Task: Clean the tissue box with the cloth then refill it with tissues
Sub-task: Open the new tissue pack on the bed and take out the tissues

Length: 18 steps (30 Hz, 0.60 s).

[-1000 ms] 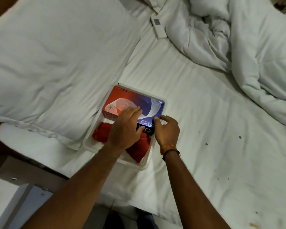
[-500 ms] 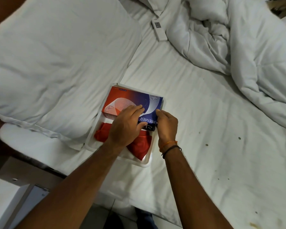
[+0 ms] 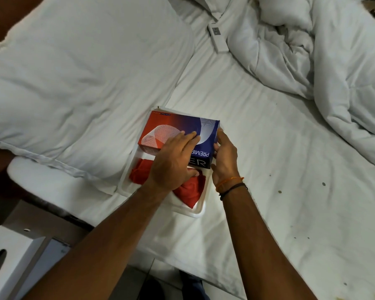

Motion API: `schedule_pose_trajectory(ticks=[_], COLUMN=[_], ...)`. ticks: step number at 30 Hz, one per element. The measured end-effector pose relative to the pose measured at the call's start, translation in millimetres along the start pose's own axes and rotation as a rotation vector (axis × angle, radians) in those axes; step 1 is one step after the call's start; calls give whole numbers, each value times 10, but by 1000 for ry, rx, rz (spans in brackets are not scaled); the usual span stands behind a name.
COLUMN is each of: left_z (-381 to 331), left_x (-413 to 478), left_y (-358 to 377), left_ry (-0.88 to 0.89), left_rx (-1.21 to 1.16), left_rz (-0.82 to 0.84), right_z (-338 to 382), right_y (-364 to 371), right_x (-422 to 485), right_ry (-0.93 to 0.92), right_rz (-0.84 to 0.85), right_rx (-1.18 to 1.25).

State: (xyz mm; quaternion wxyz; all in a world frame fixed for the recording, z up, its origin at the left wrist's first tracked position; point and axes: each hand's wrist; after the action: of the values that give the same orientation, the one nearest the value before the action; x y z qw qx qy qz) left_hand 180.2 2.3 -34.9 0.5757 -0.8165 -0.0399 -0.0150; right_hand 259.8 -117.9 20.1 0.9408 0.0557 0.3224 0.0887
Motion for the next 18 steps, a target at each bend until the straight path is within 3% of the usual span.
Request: schedule_pose_trajectory(ticks=[4,7,11,18], left_z=[22,15,32,90], left_x=[5,37,132,131], left_y=[-34,-55,-135,-335], left_ry=[31,11,-60,-185], left_rx=[143,183,108,-181], left_rz=[-34,-170,-351,-433], right_z=[71,193,415,536], right_y=[63,135,228,217], right_x=[-24,-92,-185,-126], right_ry=[-17,-92,-171,-335], right_rz=[-1,17,15,-33], right_rx=[-16,-30,-58,-247])
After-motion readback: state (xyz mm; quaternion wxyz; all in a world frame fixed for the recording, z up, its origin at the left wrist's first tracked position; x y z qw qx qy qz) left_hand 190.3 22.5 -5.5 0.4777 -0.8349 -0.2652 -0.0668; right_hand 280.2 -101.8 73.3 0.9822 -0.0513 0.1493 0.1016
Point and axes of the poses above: each hand's wrist, its own x-axis towards the middle knuckle, its own y-axis out of the palm, z = x × y, and after that the axes turned 5 degrees about z, right-handed
